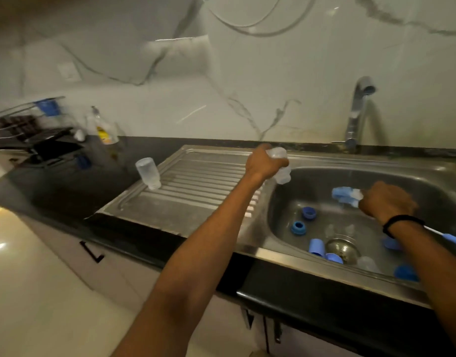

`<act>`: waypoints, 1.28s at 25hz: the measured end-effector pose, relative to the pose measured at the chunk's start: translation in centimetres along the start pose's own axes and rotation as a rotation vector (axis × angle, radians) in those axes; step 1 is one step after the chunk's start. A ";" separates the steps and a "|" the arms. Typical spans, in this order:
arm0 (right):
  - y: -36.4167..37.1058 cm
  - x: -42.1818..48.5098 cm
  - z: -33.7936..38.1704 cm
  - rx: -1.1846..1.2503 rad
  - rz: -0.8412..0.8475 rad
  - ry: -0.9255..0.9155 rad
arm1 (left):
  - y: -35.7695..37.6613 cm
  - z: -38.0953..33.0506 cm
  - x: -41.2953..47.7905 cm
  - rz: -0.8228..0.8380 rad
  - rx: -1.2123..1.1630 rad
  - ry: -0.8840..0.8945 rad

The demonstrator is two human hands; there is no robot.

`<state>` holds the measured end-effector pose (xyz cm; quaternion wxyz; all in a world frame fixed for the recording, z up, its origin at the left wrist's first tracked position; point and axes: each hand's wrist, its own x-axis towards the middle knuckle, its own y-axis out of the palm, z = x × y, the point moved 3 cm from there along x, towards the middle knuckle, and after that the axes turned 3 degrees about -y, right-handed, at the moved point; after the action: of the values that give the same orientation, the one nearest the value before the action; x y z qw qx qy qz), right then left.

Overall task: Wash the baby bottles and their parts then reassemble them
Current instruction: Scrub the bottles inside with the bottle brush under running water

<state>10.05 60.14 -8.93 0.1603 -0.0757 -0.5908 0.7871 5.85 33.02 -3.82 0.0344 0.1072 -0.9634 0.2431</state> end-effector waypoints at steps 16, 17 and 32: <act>-2.2 -6.5 16.0 0.394 -0.268 -0.312 | -19.3 5.7 5.9 -0.218 0.180 -0.237; -2.3 -7.3 18.2 0.430 -0.262 -0.333 | -19.9 5.8 6.1 -0.224 0.225 -0.231; 5.5 -7.4 37.4 1.041 0.353 -0.250 | -27.8 8.2 12.7 0.010 0.932 -0.259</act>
<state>4.54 22.37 -3.87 -0.0289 0.0094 -0.1175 0.9926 -0.41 2.78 3.28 -0.1387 0.1359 -0.7489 0.6337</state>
